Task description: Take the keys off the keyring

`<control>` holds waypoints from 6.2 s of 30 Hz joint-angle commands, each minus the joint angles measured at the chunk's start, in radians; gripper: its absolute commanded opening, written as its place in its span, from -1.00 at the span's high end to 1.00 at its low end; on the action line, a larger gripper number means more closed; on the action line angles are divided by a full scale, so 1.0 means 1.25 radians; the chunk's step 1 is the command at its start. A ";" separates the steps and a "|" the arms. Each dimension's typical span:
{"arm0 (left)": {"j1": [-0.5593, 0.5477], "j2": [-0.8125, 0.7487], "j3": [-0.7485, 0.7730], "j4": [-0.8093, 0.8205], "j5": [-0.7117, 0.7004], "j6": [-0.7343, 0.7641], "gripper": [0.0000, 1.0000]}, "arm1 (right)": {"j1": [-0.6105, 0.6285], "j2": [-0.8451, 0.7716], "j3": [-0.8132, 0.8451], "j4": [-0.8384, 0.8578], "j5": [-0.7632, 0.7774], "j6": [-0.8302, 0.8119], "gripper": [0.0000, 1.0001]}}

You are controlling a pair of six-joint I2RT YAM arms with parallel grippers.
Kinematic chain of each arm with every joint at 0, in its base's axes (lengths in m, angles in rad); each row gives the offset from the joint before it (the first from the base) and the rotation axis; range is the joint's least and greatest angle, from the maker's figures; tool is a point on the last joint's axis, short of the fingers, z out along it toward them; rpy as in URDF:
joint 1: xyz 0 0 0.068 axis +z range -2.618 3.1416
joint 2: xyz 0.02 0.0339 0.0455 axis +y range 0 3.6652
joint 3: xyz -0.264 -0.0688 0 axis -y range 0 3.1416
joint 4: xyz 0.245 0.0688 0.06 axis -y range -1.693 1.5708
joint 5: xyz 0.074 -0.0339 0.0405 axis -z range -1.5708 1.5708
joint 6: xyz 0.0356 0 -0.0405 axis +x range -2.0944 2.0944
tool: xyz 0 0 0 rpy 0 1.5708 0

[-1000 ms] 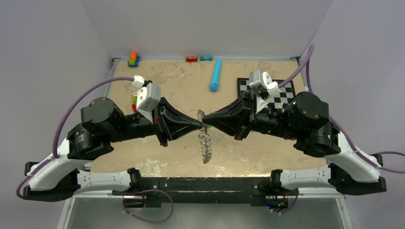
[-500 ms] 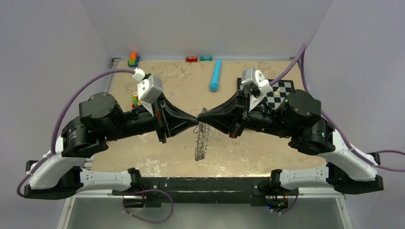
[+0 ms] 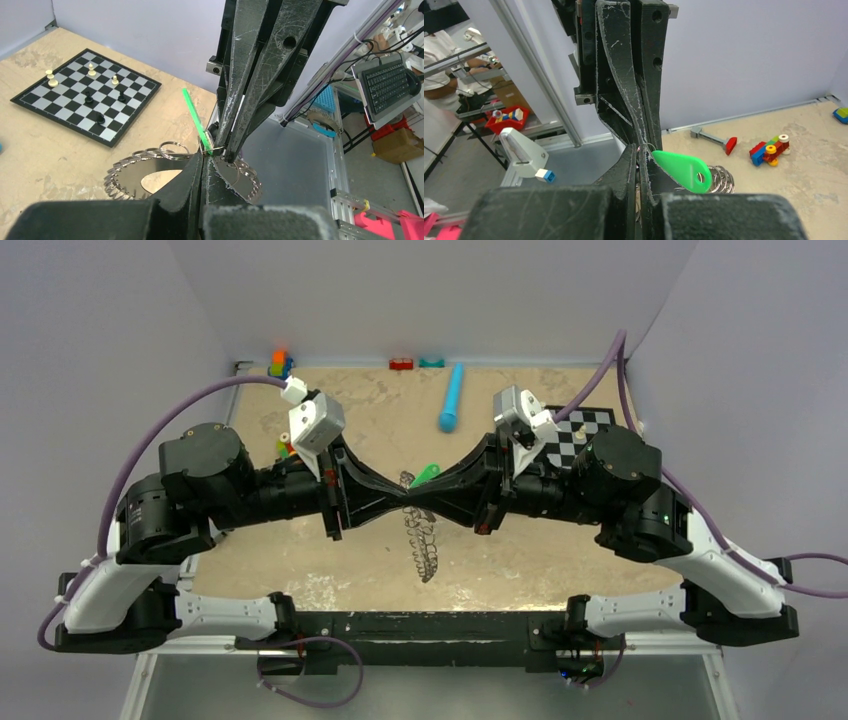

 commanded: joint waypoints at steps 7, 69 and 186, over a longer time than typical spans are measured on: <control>0.003 0.021 0.060 0.023 -0.002 0.009 1.00 | 0.012 0.005 -0.011 -0.023 -0.170 0.028 1.00; 0.002 -0.162 -0.318 0.423 0.206 0.078 0.27 | -0.005 -0.109 -0.006 0.067 0.002 0.036 1.00; -0.003 -0.111 -0.308 0.468 0.087 0.100 1.00 | -0.006 -0.033 -0.012 0.157 -0.072 0.070 1.00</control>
